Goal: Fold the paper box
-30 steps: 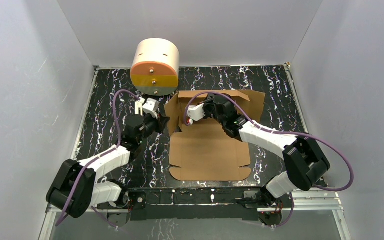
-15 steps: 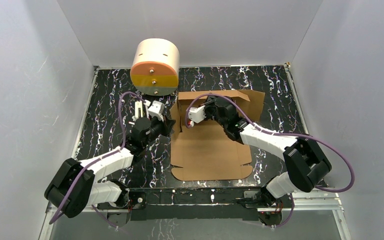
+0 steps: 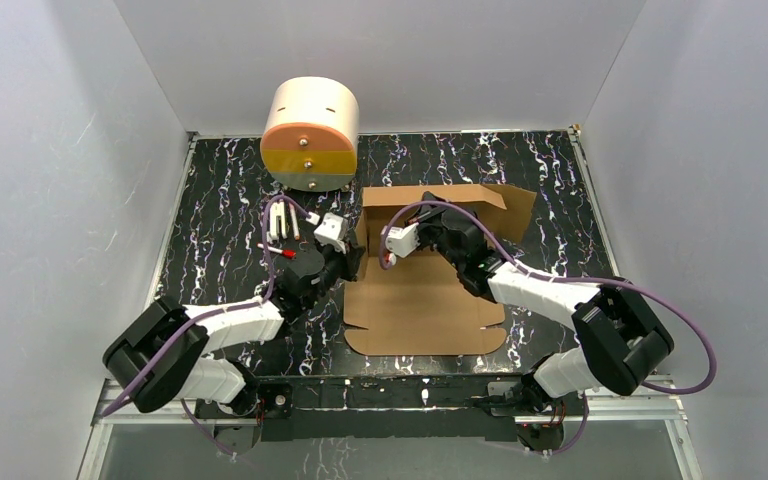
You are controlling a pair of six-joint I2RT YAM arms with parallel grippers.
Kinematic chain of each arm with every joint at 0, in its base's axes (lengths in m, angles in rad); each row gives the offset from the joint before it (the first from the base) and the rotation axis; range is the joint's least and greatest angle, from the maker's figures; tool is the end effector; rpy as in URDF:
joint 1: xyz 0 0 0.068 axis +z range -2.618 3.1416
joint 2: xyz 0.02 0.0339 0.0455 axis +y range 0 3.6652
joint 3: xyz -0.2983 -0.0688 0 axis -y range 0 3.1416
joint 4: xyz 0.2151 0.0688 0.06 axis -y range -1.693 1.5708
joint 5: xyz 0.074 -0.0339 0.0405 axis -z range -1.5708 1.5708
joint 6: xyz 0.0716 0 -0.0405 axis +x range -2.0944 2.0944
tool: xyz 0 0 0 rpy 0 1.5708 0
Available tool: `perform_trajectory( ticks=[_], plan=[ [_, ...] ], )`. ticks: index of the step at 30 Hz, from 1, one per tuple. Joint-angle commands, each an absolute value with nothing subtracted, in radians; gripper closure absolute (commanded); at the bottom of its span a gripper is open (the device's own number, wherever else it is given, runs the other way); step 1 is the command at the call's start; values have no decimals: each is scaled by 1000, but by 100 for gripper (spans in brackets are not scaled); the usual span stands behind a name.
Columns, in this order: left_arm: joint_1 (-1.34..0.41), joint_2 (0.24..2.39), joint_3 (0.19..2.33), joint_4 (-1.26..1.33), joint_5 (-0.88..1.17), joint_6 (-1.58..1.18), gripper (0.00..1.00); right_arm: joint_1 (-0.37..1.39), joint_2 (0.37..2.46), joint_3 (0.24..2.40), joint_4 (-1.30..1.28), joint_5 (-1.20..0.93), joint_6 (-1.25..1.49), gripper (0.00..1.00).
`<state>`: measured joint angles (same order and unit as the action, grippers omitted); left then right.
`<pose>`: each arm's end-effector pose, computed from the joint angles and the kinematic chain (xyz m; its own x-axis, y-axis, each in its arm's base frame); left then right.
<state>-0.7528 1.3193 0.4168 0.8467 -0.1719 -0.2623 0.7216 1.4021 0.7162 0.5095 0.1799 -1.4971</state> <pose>0.2058 -0.1760 0.2627 -0.1817 -0.1799 -0.9668 0.5196 0.8171 -0.2497 0.2461 0.1995 0.2924 0.5066 -0.8612 -0.0412 -0.1695 -0.0527 -0.9841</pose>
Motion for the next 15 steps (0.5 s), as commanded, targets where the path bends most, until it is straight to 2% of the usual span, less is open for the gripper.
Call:
perform_trajectory(
  ticks=[1,9,15],
  plan=[
    [-789,1367,402,839,-147,-268,94,740,1401,671,564,117,-1531,100],
    [-791,1322,396,839,-174,-247,77,741,1414,633,614,145,-1556,99],
    [-790,1204,391,821,-198,-202,65,742,1412,631,618,163,-1575,99]
  ],
)
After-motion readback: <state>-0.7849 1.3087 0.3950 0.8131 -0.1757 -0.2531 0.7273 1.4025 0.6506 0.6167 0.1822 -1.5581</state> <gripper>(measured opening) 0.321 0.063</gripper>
